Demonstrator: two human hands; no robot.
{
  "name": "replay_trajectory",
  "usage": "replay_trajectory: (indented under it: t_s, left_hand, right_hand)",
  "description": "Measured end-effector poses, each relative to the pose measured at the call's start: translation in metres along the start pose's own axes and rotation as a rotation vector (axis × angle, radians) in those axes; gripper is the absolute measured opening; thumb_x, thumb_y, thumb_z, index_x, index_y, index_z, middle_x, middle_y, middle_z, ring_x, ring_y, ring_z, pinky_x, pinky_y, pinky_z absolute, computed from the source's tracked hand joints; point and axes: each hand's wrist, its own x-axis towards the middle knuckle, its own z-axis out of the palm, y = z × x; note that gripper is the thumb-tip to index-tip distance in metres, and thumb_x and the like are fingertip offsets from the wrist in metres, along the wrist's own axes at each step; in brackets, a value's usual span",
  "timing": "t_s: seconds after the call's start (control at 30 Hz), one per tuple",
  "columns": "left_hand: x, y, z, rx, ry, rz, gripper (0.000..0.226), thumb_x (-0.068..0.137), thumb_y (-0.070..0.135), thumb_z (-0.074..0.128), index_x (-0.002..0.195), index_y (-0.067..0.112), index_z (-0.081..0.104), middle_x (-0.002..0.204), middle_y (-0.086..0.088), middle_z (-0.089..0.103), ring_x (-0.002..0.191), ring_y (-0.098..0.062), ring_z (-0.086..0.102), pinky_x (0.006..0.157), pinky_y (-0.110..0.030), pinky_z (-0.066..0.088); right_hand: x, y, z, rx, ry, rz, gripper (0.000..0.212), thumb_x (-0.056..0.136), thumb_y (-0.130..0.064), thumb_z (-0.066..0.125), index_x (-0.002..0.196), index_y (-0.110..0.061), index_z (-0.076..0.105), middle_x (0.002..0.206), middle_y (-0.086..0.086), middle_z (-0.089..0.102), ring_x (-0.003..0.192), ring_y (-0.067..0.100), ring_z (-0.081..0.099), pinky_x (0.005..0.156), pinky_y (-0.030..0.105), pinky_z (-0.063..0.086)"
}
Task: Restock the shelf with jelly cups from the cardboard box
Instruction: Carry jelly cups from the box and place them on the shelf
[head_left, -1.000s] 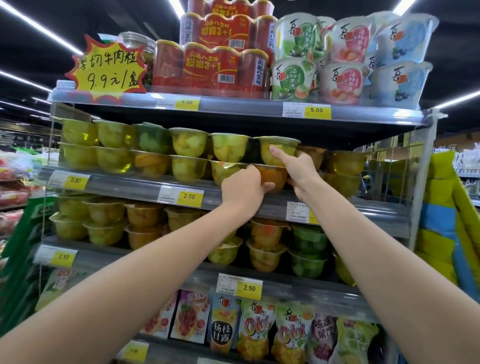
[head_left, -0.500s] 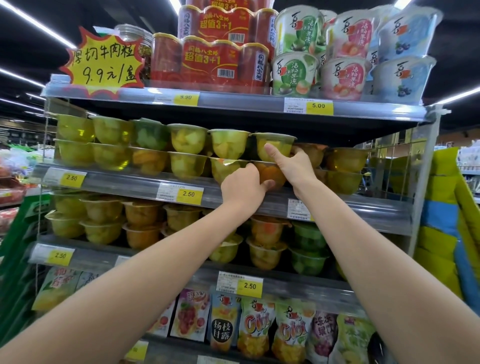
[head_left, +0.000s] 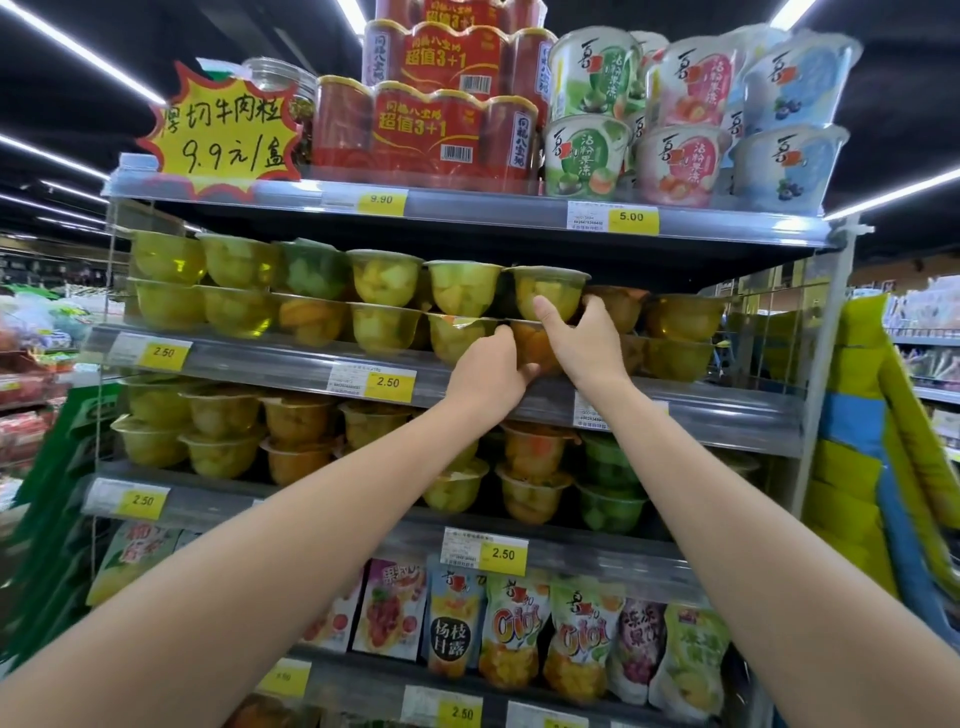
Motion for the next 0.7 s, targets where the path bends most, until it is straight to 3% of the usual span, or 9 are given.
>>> replay_trajectory:
  t_s: [0.17, 0.3, 0.47, 0.6, 0.7]
  left_hand:
    - [-0.02, -0.01, -0.003, -0.082, -0.058, 0.086, 0.055, 0.093, 0.024, 0.059, 0.139, 0.005, 0.036, 0.136, -0.014, 0.051, 0.124, -0.029, 0.049, 0.096, -0.037, 0.043]
    - [-0.044, -0.023, -0.004, 0.062, -0.082, 0.181, 0.063, 0.094, 0.025, 0.055, 0.148, 0.007, 0.026, 0.153, -0.01, 0.03, 0.141, -0.022, 0.027, 0.11, -0.033, 0.028]
    - [-0.087, -0.05, -0.002, 0.263, -0.121, 0.259, 0.066, 0.094, 0.032, 0.053, 0.148, 0.006, 0.025, 0.156, -0.013, 0.022, 0.144, -0.025, 0.021, 0.116, -0.037, 0.022]
    - [-0.125, -0.079, 0.003, 0.37, -0.209, 0.229, 0.069, 0.091, 0.038, 0.053, 0.148, 0.009, 0.026, 0.157, -0.012, 0.021, 0.143, -0.027, 0.022, 0.113, -0.042, 0.026]
    - [-0.154, -0.101, 0.006, 0.418, -0.293, 0.224, 0.07, 0.091, 0.042, 0.052, 0.147, 0.009, 0.027, 0.155, -0.011, 0.025, 0.141, -0.028, 0.028, 0.111, -0.042, 0.028]
  right_hand:
    - [-0.032, 0.004, -0.006, -0.128, 0.066, -0.044, 0.063, 0.096, -0.041, 0.052, 0.144, -0.006, 0.032, 0.144, 0.01, 0.041, 0.131, 0.022, 0.041, 0.096, 0.024, 0.032]
    - [-0.067, 0.012, -0.01, -0.261, 0.059, -0.144, 0.059, 0.096, -0.031, 0.054, 0.144, -0.003, 0.034, 0.145, 0.011, 0.042, 0.135, 0.024, 0.037, 0.107, 0.029, 0.031]
    - [-0.113, 0.028, -0.003, -0.516, -0.087, -0.22, 0.057, 0.097, -0.027, 0.053, 0.144, -0.002, 0.034, 0.153, 0.014, 0.03, 0.144, 0.025, 0.022, 0.118, 0.032, 0.017]
    - [-0.148, 0.04, 0.003, -0.655, -0.204, -0.284, 0.053, 0.093, -0.024, 0.057, 0.138, 0.001, 0.045, 0.151, 0.021, 0.032, 0.142, 0.034, 0.025, 0.117, 0.04, 0.023]
    - [-0.182, 0.047, 0.012, -0.74, -0.338, -0.235, 0.053, 0.094, -0.025, 0.055, 0.139, 0.001, 0.044, 0.145, 0.021, 0.041, 0.138, 0.034, 0.031, 0.114, 0.041, 0.028]
